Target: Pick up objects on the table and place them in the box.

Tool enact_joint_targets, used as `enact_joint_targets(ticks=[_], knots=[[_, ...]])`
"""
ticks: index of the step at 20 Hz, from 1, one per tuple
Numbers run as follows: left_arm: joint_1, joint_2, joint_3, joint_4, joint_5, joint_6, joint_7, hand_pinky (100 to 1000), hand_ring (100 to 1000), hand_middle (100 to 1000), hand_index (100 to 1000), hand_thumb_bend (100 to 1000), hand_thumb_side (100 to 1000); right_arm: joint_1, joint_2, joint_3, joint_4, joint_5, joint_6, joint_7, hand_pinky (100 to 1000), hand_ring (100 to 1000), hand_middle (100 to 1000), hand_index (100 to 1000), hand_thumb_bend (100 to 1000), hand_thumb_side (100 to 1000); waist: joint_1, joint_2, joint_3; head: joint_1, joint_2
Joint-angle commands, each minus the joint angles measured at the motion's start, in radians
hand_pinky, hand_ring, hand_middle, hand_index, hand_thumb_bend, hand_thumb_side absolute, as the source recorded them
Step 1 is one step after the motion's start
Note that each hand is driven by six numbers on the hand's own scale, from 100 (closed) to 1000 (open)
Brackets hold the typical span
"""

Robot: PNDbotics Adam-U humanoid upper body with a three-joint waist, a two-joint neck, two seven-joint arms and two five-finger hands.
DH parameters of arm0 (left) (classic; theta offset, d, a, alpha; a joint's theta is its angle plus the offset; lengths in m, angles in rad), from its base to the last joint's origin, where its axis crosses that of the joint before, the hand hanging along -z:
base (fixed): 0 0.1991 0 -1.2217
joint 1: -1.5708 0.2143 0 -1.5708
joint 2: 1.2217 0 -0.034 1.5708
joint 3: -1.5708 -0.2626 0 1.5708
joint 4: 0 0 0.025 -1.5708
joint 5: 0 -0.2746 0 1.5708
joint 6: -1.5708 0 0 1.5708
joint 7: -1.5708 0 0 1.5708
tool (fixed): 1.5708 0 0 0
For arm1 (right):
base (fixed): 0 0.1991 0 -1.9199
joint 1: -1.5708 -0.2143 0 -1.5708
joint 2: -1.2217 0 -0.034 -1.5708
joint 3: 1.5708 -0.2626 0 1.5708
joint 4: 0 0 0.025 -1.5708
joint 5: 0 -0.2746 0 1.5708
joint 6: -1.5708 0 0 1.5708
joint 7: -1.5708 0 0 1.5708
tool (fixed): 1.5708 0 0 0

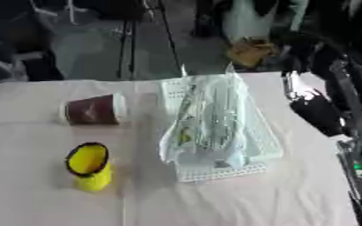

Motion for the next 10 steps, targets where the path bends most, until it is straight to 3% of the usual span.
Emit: enact_joint_targets(ticks=[1,4,5,10], knots=[[-0.013,0.037,0.010,-0.009,0.002,0.004,0.006,654,825,836,767,219,951,-0.012,-0.013,-0.004,-0.007,0.001,-0.003,0.002,578,654,791,898,100,551,0.000,-0.016,0.001,0.001,-0.008],[-0.011,0.036,0.012,-0.010,0.005,0.008,0.014,650,824,838,801,219,949,-0.012,-0.013,-0.005,-0.007,0.001,-0.002,0.002,577,654,790,898,100,551,0.000,-0.016,0.002,-0.001,-0.007],[-0.010,0.034,0.015,-0.011,0.008,0.011,0.020,643,823,841,869,220,944,-0.012,-0.013,-0.004,-0.007,0.001,-0.002,0.002,578,654,790,898,100,549,-0.001,-0.017,0.003,-0.001,-0.006],[-0.004,0.029,0.025,-0.018,0.022,0.025,0.053,637,823,843,903,220,939,-0.012,-0.014,-0.005,-0.007,0.001,-0.002,0.002,577,654,790,898,100,548,-0.001,-0.016,0.004,0.000,-0.006]])
